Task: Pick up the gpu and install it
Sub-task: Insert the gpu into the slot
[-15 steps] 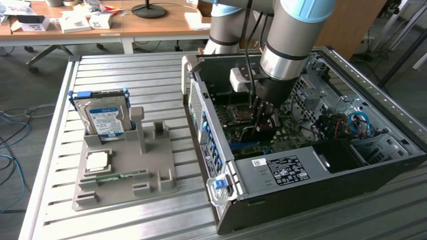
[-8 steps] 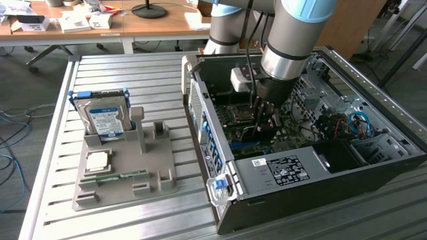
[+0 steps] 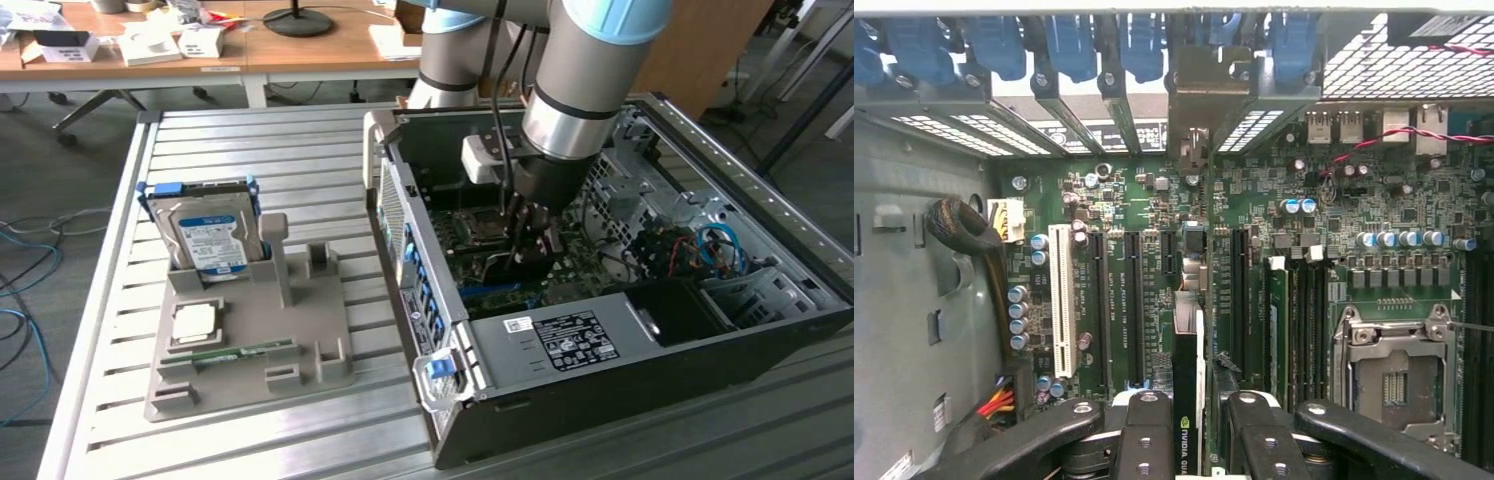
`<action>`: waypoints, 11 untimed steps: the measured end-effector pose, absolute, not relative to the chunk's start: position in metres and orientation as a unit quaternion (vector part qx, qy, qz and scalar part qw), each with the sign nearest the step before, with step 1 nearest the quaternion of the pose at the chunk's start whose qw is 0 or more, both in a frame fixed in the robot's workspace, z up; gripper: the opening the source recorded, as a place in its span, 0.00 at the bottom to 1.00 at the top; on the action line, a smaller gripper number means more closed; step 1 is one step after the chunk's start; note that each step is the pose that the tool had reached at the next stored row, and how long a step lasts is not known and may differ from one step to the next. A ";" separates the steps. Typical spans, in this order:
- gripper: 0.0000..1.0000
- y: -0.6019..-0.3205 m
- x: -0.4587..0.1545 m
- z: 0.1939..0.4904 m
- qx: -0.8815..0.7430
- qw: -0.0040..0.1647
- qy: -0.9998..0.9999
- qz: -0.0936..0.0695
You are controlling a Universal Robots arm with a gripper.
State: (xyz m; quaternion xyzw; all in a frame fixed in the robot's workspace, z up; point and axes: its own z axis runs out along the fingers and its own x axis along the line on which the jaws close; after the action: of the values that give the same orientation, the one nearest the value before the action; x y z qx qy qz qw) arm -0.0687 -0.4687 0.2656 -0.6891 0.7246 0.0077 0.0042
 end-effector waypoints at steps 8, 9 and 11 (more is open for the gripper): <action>0.26 -0.467 -0.068 0.266 -0.689 0.003 0.725 0.007; 0.26 -0.467 -0.068 0.266 -0.689 0.003 0.725 0.007; 0.26 -0.467 -0.068 0.266 -0.689 0.003 0.725 0.007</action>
State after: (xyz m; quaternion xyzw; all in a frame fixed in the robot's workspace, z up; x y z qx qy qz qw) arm -0.0682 -0.4667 0.2656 -0.6891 0.7247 0.0068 0.0027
